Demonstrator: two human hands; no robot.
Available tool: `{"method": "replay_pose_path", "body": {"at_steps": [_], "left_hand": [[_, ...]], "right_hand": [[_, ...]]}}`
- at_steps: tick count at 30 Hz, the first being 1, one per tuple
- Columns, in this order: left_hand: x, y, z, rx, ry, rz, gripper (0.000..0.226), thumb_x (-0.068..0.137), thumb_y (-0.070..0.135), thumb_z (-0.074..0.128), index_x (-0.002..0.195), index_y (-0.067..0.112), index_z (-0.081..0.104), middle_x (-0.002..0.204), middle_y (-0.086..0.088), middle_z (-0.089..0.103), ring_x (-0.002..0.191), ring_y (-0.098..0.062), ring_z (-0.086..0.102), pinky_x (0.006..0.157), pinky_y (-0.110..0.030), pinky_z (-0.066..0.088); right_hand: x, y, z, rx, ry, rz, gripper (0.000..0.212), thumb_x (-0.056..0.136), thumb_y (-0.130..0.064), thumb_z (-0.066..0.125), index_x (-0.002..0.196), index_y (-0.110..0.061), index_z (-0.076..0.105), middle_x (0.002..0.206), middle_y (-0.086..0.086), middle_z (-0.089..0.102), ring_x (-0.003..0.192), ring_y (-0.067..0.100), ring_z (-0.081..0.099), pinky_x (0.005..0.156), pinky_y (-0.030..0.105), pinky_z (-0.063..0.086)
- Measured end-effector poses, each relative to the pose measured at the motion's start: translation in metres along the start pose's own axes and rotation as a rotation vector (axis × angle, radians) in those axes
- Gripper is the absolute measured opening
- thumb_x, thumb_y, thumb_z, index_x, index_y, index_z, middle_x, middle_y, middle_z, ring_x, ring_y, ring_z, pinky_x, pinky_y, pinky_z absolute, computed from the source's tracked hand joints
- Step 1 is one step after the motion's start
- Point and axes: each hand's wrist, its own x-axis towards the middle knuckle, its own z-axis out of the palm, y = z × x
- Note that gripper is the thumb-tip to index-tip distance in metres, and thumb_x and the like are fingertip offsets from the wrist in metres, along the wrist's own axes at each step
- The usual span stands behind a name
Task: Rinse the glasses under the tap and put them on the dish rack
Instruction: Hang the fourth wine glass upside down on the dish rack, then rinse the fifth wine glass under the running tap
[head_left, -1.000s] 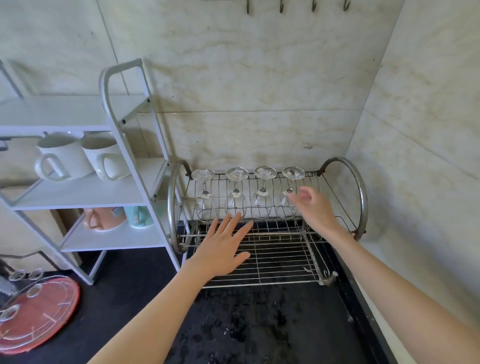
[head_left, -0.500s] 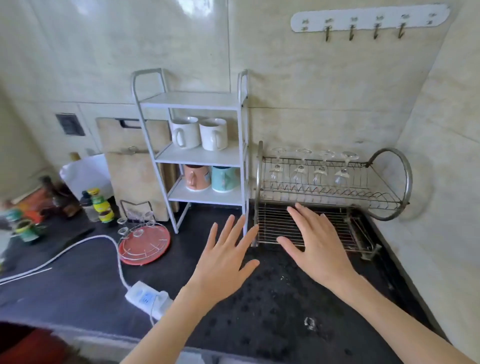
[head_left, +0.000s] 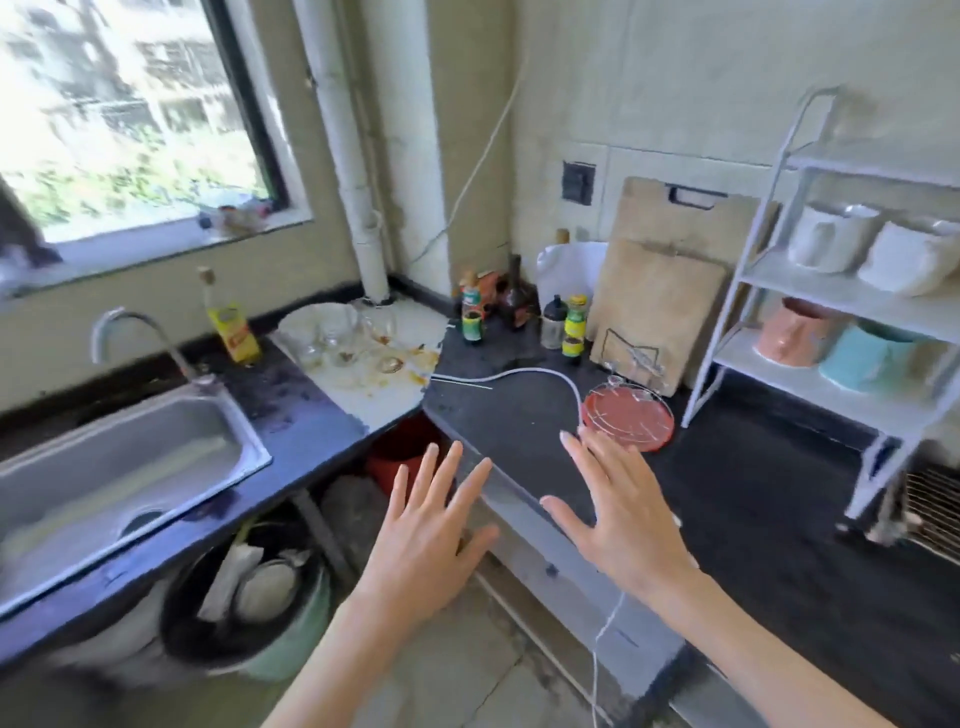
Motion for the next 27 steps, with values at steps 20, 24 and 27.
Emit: {"method": "replay_pose_path", "body": {"at_steps": [20, 24, 27], "left_hand": [[0.079, -0.312, 0.017, 0.035, -0.031, -0.413, 0.066, 0.094, 0.059, 0.006, 0.141, 0.021, 0.033, 0.145, -0.007, 0.030, 0.131, -0.034, 0.029, 0.099, -0.049, 0.030], [0.103, -0.361, 0.035, -0.010, -0.039, -0.407, 0.066, 0.093, 0.060, 0.007, 0.140, 0.022, 0.033, 0.146, -0.009, 0.030, 0.132, -0.035, 0.026, 0.099, -0.052, 0.027], [0.133, -0.395, 0.038, -0.013, -0.062, -0.383, 0.079, 0.084, 0.069, -0.006, 0.147, 0.027, 0.018, 0.152, -0.005, 0.008, 0.139, -0.032, 0.005, 0.109, -0.051, 0.014]], "right_hand": [[0.315, -0.162, 0.178, 0.104, -0.177, -0.344, 0.065, 0.091, -0.055, 0.043, 0.145, -0.021, 0.030, 0.152, 0.001, 0.031, 0.142, 0.017, 0.025, 0.116, 0.038, 0.013], [0.370, -0.165, 0.209, 0.009, -0.269, -0.307, 0.067, 0.092, -0.054, 0.040, 0.148, -0.023, 0.020, 0.156, 0.001, 0.022, 0.144, 0.017, 0.017, 0.118, 0.038, 0.012], [0.416, -0.166, 0.235, -0.065, -0.292, -0.246, 0.067, 0.093, -0.054, 0.040, 0.148, -0.022, 0.019, 0.155, 0.002, 0.022, 0.142, 0.019, 0.020, 0.116, 0.037, 0.017]]}}
